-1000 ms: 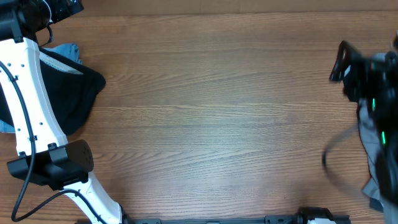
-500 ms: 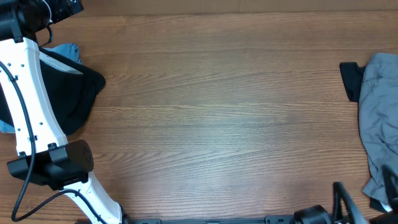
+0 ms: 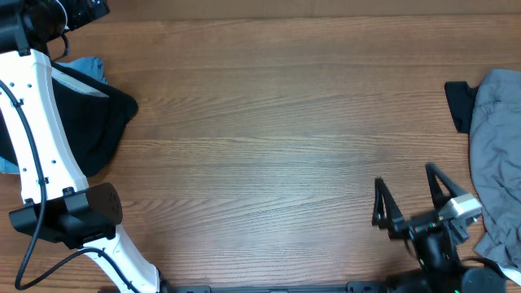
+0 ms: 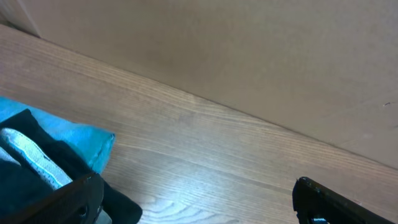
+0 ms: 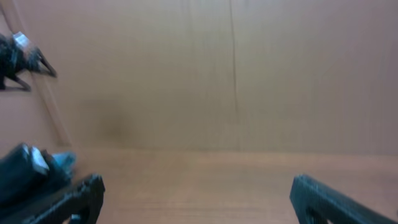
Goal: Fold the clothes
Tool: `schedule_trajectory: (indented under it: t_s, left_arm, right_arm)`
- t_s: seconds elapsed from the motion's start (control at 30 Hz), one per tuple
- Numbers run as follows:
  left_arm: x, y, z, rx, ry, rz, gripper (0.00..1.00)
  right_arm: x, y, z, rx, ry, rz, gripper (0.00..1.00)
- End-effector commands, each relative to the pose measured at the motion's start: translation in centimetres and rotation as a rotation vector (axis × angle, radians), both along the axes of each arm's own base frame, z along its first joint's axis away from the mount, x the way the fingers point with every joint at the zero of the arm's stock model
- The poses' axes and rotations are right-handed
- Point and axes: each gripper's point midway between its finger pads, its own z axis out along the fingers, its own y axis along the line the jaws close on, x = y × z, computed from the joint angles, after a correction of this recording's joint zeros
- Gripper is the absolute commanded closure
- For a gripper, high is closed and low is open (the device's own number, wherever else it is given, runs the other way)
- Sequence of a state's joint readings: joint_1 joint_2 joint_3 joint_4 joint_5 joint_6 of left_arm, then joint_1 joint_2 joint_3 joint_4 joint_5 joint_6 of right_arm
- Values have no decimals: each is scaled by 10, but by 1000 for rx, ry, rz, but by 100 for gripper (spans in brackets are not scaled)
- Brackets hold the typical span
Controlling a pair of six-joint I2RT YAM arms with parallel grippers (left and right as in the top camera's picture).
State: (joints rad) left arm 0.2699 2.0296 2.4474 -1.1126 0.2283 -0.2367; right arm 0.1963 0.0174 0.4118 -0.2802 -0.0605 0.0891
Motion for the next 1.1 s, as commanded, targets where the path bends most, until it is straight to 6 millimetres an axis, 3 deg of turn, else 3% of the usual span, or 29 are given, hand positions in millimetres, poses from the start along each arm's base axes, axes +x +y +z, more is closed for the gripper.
schedule_trajectory:
  t_s: [0.0,0.23,0.37,0.47,0.67,0.8,1.07]
  left_arm:
    - [1,1,-2,-7,2,0,0]
    - [1,1,-2,-7,2,0,0]
    - [1,1,-2,-7,2,0,0]
    - [1,1,-2,-7,2,0,0]
    - [1,1,-2,-7,2,0,0]
    - [1,1,-2,-7,2,0,0]
    - [1,1,-2,-7,2,0,0]
  right_arm:
    - [24,0,-37,1,-33,-19,0]
    - [37,-2,-66,8,-72,-36,0]
    - [44,-2,-94,-5,8,-44,0]
    - [44,-3,-98,-15,19,-49,0]
    - [48,-7,-128,-33,142,-74,0]
    - [48,-7,-139,-41,187,-74,0]
    - [48,-7,-139,-41,186,-74,0]
